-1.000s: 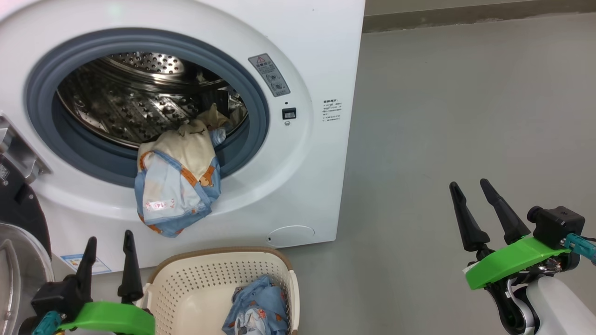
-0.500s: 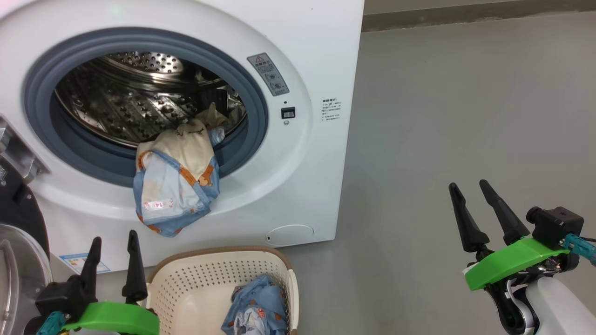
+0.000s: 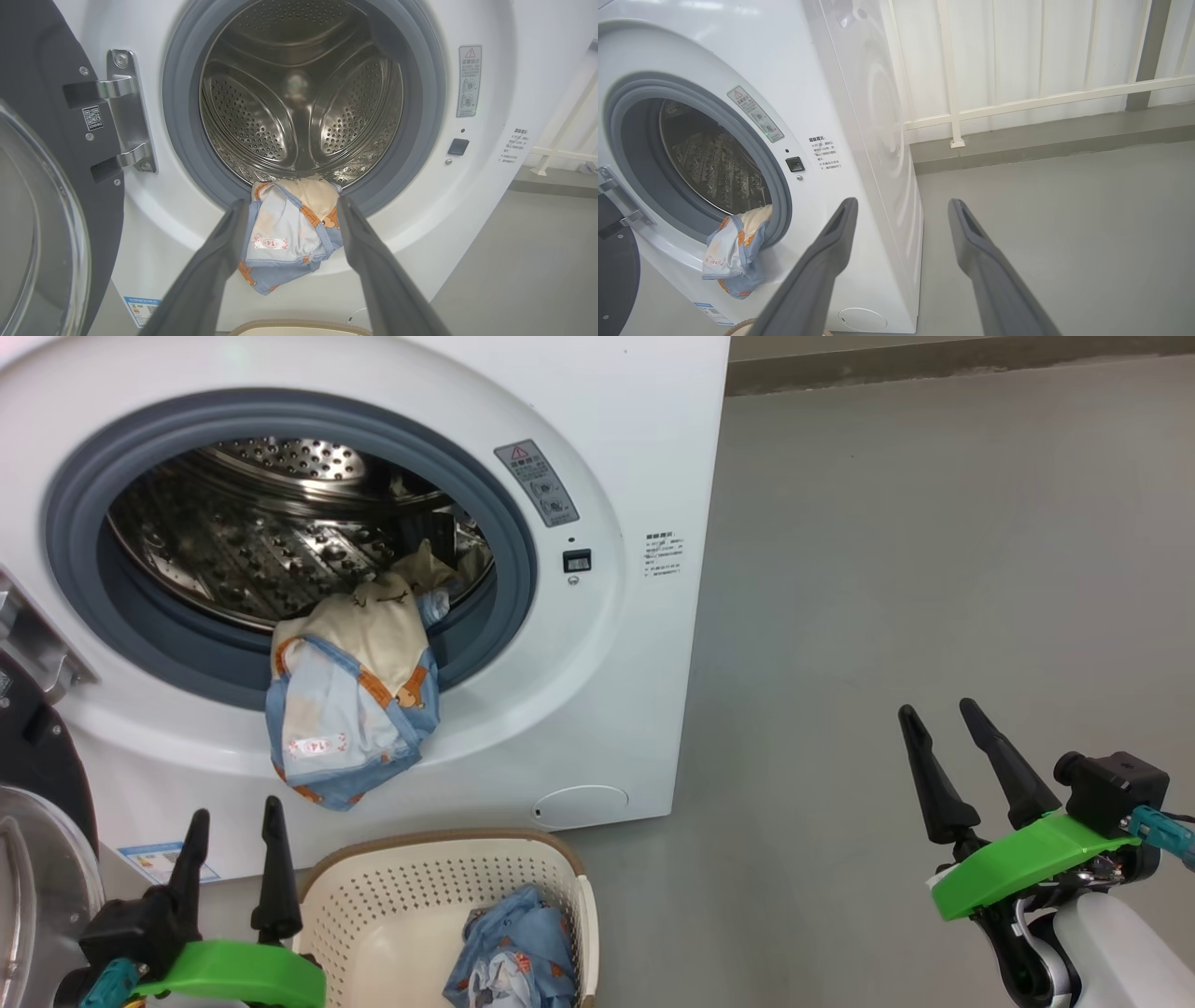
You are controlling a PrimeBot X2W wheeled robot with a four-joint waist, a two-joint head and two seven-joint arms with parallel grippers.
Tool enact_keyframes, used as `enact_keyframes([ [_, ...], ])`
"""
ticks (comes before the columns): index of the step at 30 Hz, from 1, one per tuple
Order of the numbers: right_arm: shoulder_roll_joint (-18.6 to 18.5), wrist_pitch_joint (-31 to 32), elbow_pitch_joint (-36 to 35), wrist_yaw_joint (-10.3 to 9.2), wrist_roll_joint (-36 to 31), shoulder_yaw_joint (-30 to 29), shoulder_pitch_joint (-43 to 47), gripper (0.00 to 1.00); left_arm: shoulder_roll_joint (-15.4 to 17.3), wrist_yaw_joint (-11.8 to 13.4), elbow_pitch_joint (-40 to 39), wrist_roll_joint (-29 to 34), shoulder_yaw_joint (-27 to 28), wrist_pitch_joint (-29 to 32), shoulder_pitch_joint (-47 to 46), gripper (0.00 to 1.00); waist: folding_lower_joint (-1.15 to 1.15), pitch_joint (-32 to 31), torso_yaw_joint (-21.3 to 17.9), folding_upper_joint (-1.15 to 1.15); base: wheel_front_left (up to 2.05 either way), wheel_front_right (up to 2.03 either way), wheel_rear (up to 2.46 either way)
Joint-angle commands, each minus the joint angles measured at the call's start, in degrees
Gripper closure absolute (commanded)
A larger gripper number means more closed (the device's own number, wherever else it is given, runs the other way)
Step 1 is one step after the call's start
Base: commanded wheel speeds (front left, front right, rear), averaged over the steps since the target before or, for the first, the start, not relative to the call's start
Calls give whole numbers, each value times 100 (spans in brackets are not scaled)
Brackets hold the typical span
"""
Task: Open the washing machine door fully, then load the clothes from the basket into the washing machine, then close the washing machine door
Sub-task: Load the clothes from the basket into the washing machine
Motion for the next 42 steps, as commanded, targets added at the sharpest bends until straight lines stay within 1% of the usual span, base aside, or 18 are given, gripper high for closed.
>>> enact_keyframes([
  [1, -102, -46, -106, 42, 34, 118, -80, 0, 89, 51, -152, -46, 136, -36, -61, 0, 0, -8, -5, 0, 0, 0, 0],
  [10, -113, -46, -121, 42, 53, 181, -112, 0, 98, 48, 135, -75, -11, 180, -152, 0, 0, 71, -69, 0, 0, 0, 0],
  [18, -112, -46, -155, 42, 32, 180, -187, 0, 205, -13, 550, -144, -111, 216, -410, 0, 0, 295, -222, 0, 0, 0, 0],
  [29, -19, -46, -263, 42, -15, 97, -339, 0, 357, -86, 1648, -355, -180, 186, -1193, 0, 0, 878, -513, 0, 0, 0, 0],
  [38, 92, -46, -366, 42, -85, -25, -500, 0, 607, -121, 2499, -401, -269, 78, -1930, 0, 0, 1399, -727, 0, 0, 0, 0],
  [39, 113, -46, -382, 42, -99, -52, -526, 0, 652, -124, 2686, -393, -292, 61, -2104, 0, 0, 1493, -753, 0, 0, 0, 0],
  [42, 147, -46, -416, 42, -118, -69, -564, 0, 698, -127, 2988, -417, -305, 48, -2368, 0, 0, 1632, -795, 0, 0, 0, 0],
])
